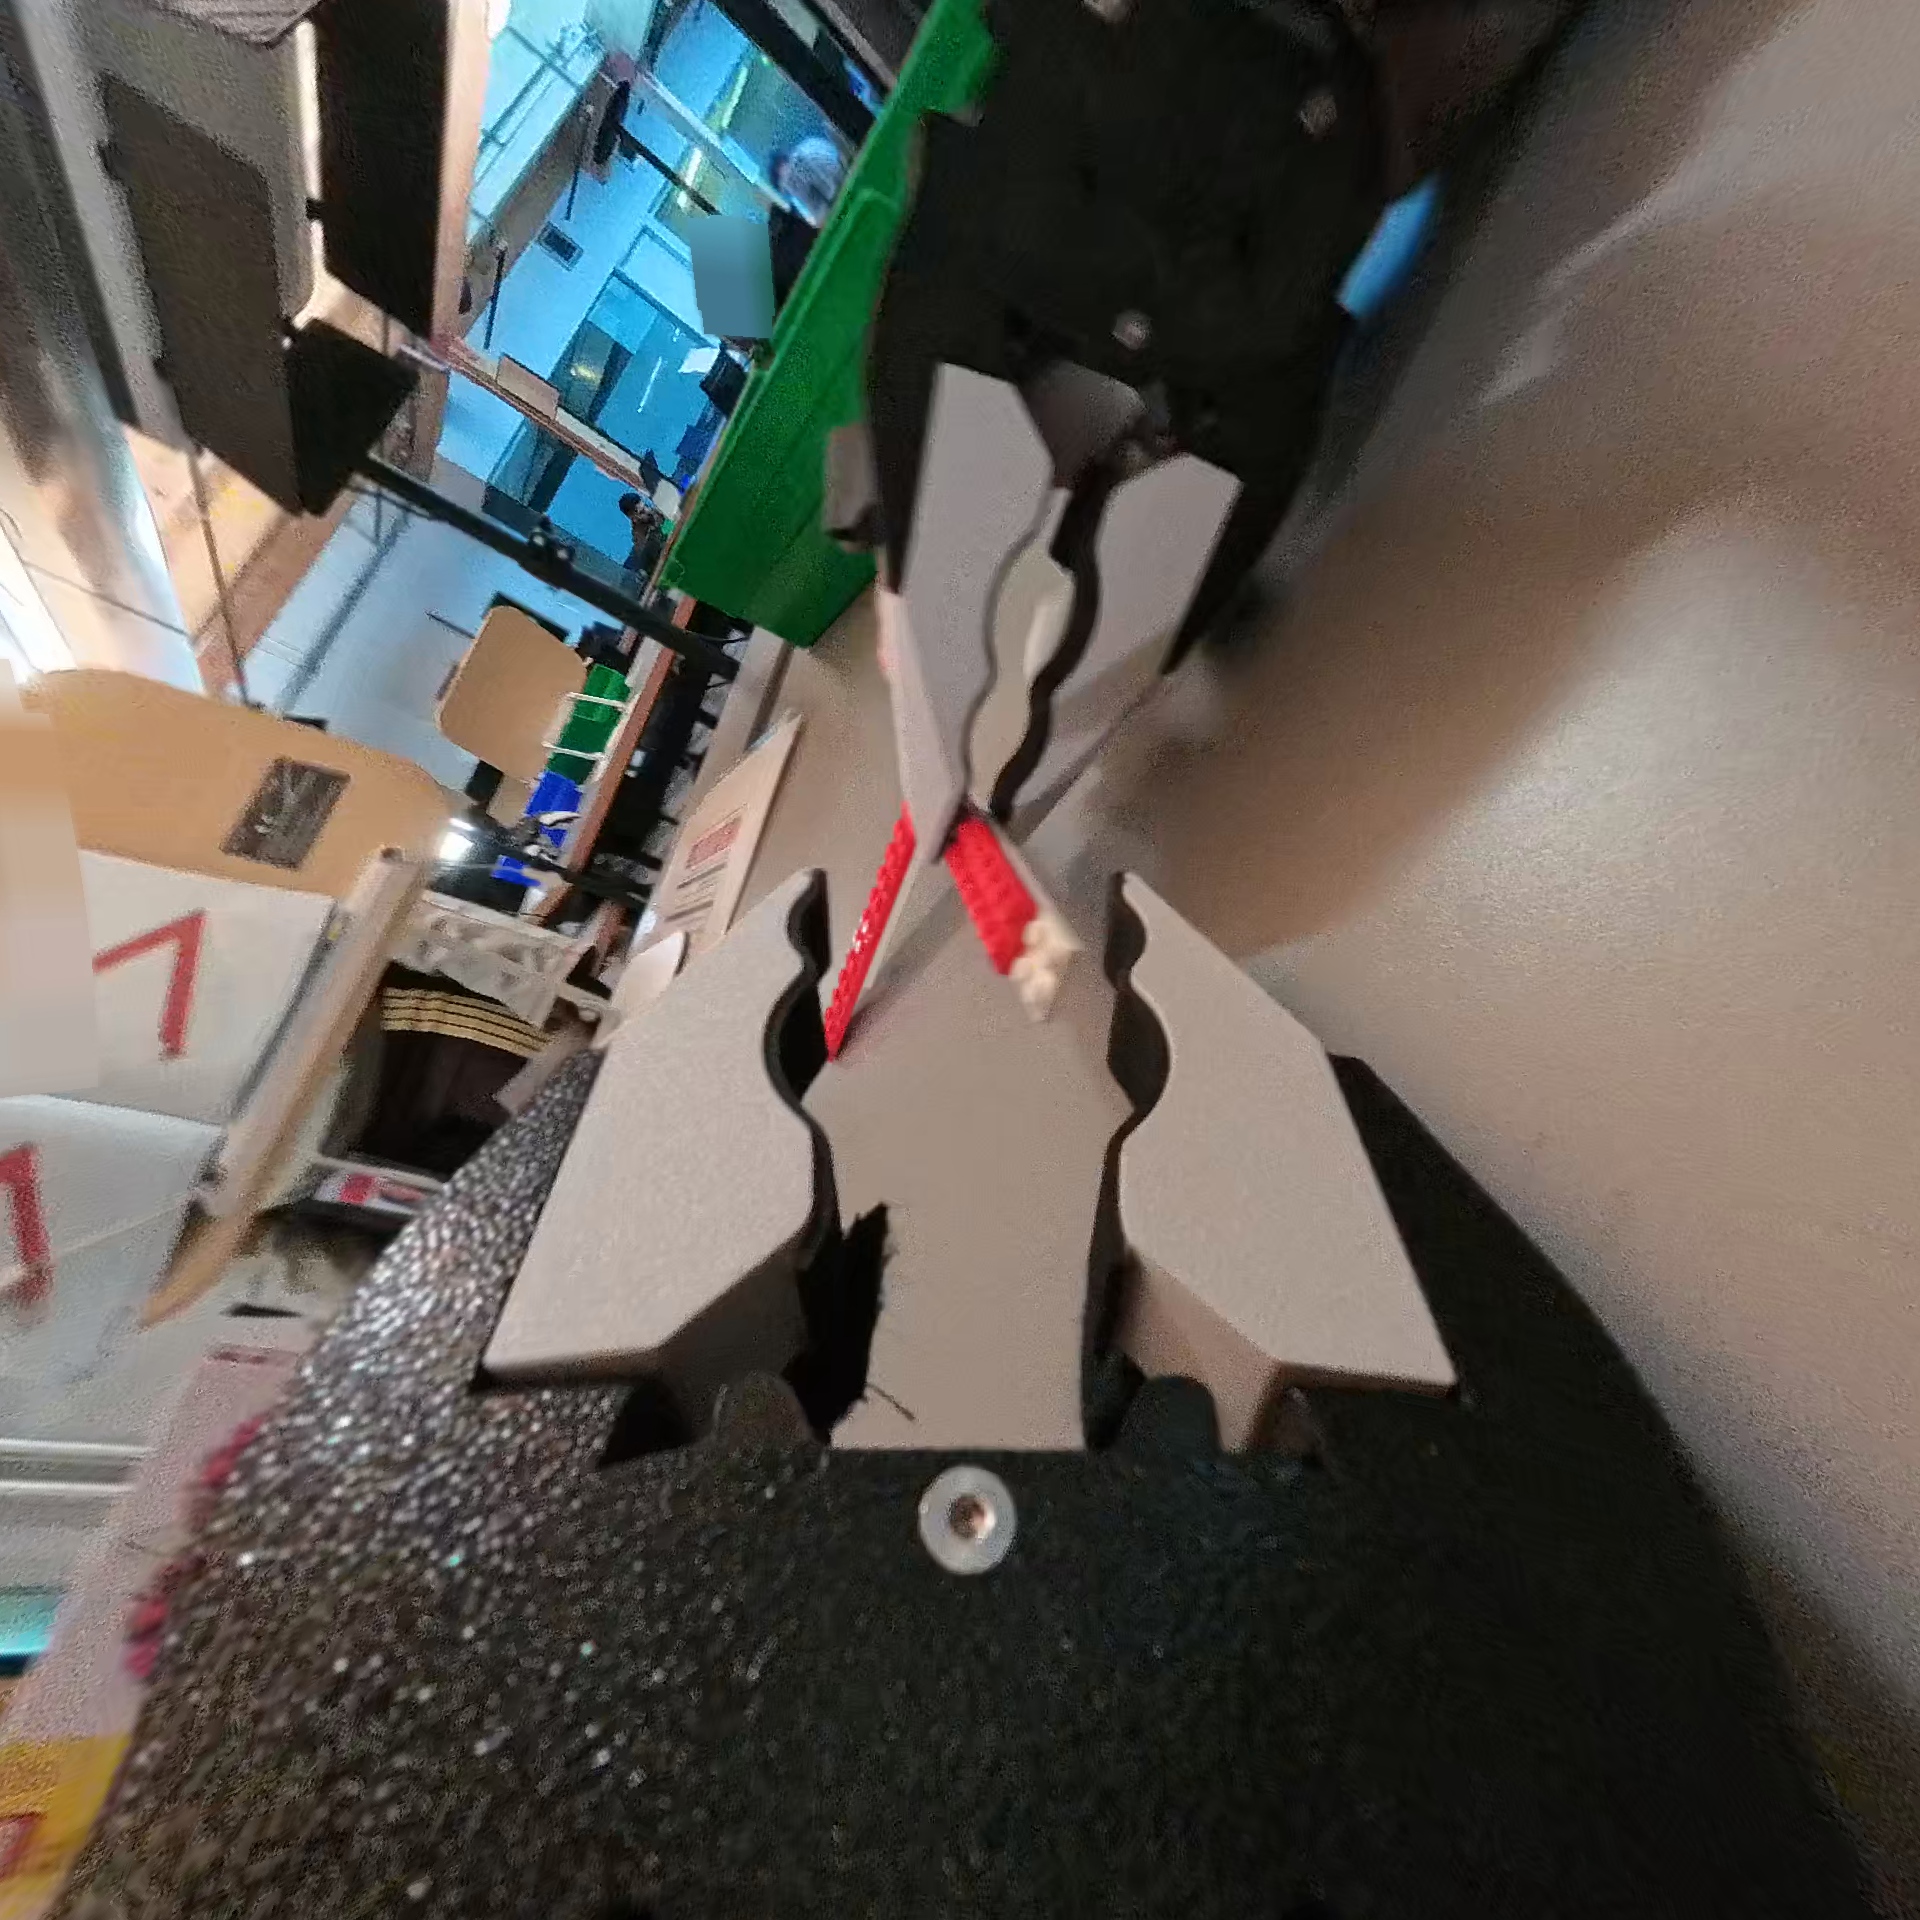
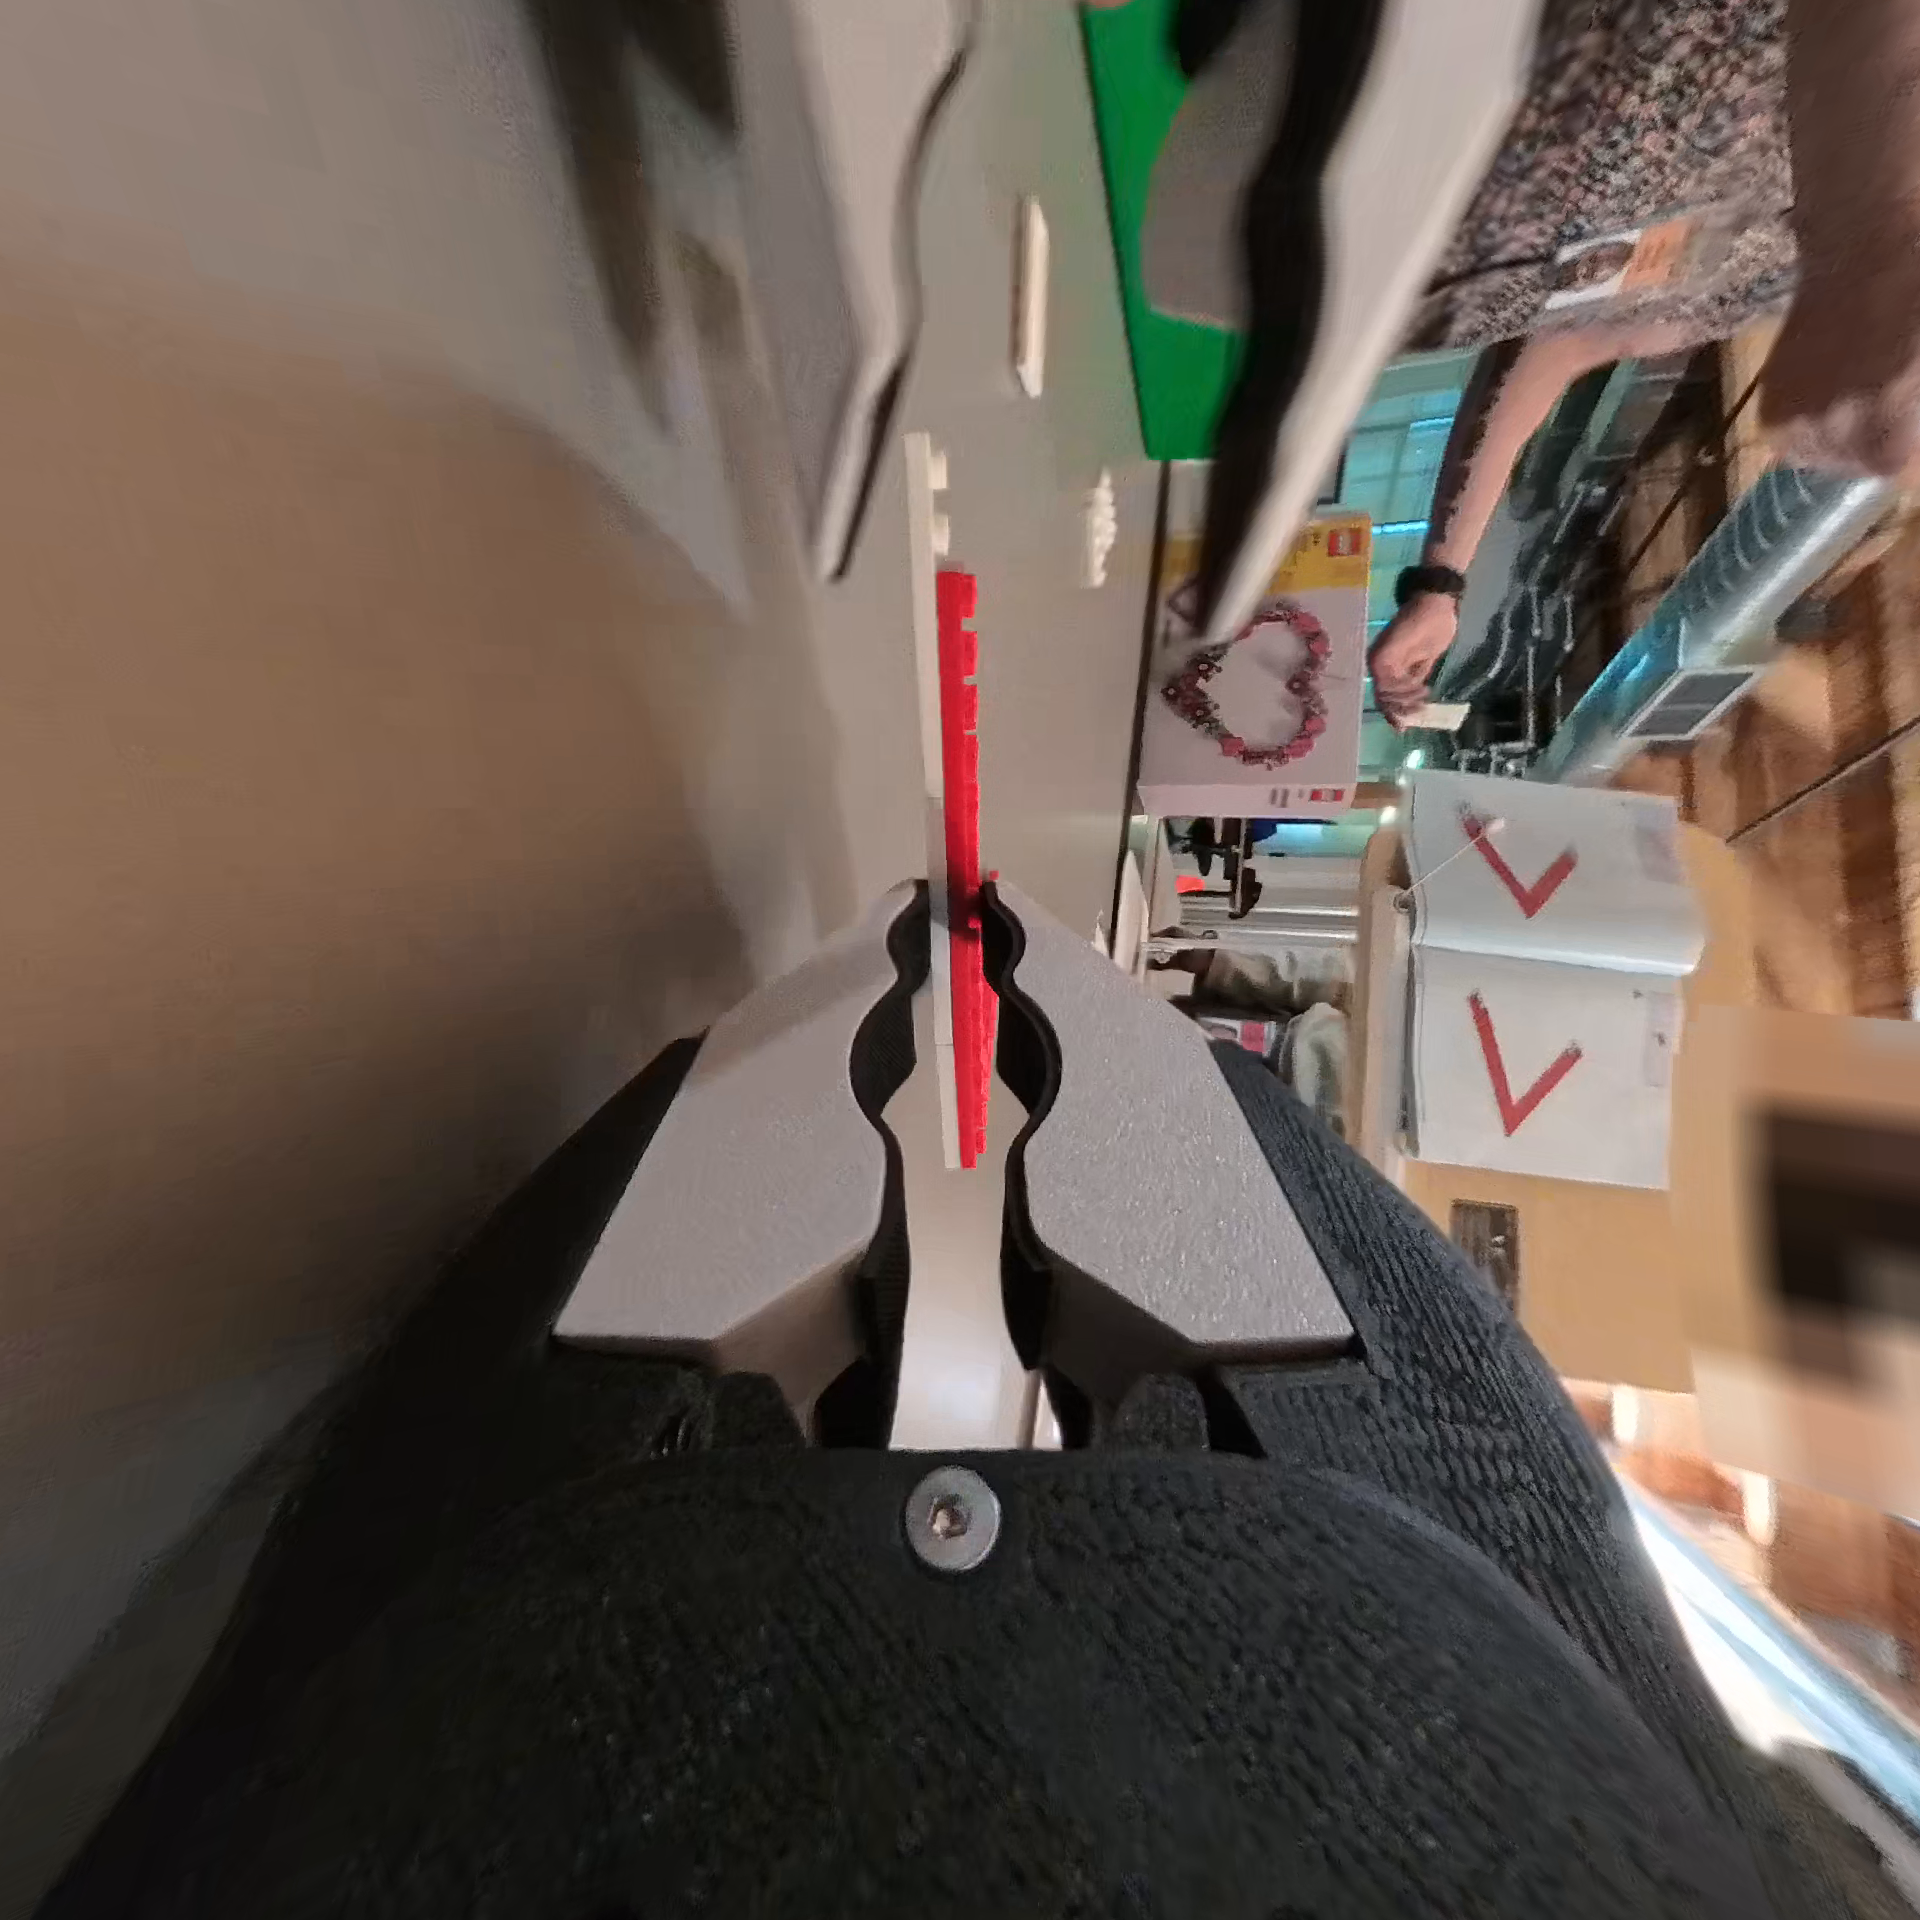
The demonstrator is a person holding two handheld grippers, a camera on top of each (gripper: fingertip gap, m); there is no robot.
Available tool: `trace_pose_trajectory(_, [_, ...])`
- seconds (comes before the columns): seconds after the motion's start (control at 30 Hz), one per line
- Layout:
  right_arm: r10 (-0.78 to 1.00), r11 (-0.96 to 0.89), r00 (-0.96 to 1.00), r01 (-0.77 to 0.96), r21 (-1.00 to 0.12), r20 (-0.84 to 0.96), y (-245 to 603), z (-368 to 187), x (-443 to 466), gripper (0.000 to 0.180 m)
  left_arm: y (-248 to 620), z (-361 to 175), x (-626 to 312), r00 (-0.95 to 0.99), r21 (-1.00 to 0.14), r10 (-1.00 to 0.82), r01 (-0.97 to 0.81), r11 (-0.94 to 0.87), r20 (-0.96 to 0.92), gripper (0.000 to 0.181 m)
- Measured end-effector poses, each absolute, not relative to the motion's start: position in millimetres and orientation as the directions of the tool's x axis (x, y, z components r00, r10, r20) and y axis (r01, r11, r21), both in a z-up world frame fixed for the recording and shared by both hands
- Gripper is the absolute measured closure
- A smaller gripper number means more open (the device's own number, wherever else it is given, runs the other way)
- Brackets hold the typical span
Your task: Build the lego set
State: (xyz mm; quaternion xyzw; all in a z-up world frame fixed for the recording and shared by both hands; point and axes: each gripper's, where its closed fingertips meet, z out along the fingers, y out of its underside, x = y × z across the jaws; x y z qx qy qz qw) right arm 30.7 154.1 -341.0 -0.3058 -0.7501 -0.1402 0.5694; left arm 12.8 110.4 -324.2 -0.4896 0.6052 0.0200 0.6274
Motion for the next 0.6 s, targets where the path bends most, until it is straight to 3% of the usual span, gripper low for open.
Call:
trace_pose_trajectory(0.13, [0.241,0.798,-0.26,0.601,-0.039,0.935,151,-356,33,0.168,120,-310,-7,0.424,-0.802,-0.707,-0.484,0.351,-0.565,0.108])
trace_pose_trajectory(0.2, [0.235,0.807,-0.284,0.59,-0.024,0.93,148,-357,33,0.165,128,-301,-19,0.494,-0.862,-0.723,-0.412,0.294,-0.483,0.106])
trace_pose_trajectory(0.33, [0.488,0.731,-0.28,0.648,-0.212,0.827,142,-361,41,0.166,141,-285,-42,0.605,-0.925,-0.705,-0.306,0.224,-0.371,0.103])
trace_pose_trajectory(0.47, [0.751,0.54,-0.181,0.721,-0.434,0.635,144,-358,58,0.145,152,-269,-64,0.701,-0.96,-0.657,-0.193,0.201,-0.278,0.103])
trace_pose_trajectory(0.6, [0.85,0.418,-0.127,0.754,-0.507,0.511,147,-359,74,0.138,162,-257,-88,0.785,-0.97,-0.578,-0.122,0.208,-0.223,0.102])
